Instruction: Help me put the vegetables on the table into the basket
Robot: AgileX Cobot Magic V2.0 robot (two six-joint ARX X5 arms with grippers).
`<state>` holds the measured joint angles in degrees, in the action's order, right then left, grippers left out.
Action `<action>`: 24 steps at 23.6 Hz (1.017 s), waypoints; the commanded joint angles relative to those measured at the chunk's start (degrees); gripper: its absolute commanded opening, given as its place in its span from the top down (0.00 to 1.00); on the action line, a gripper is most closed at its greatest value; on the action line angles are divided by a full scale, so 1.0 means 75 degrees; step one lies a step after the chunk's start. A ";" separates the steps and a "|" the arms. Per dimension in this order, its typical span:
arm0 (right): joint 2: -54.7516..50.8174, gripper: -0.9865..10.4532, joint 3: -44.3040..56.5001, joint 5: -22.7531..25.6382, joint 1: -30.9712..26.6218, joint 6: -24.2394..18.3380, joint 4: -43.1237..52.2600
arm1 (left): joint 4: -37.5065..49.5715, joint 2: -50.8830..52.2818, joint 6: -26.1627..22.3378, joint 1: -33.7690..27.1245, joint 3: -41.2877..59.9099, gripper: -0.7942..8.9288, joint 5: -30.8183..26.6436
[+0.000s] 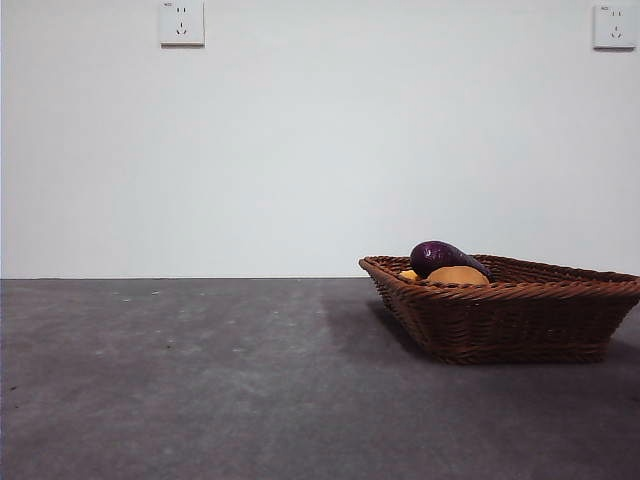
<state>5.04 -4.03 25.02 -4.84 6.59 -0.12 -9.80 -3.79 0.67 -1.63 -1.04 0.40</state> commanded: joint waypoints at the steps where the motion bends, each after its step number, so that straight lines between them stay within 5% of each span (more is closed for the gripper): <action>1: -0.0230 0.91 0.0329 -0.0586 0.0009 -0.0038 -0.0061 | 0.0029 -0.0012 0.0050 0.0023 0.0079 0.92 0.0000; 4: -0.0391 0.91 0.0408 -0.1533 0.0055 -0.0189 -0.0259 | 0.0032 -0.0012 0.0050 0.0023 0.0079 0.92 0.0003; 11: -0.0460 0.91 0.0408 -0.3386 0.0373 -0.1574 -0.0149 | 0.0032 -0.0012 0.0050 0.0023 0.0079 0.92 0.0000; 16: -0.0460 0.91 0.0408 -0.4208 0.0565 -0.1311 -0.0458 | 0.0032 -0.0012 0.0050 0.0023 0.0079 0.92 0.0000; 24: -0.0600 0.91 0.0402 -0.4281 0.0603 -0.0816 -0.1387 | 0.0032 -0.0012 0.0050 0.0023 0.0079 0.92 0.0000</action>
<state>1.04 -1.39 -6.98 -0.38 -0.54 -10.48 -9.80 -3.90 0.67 -1.63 -1.04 0.40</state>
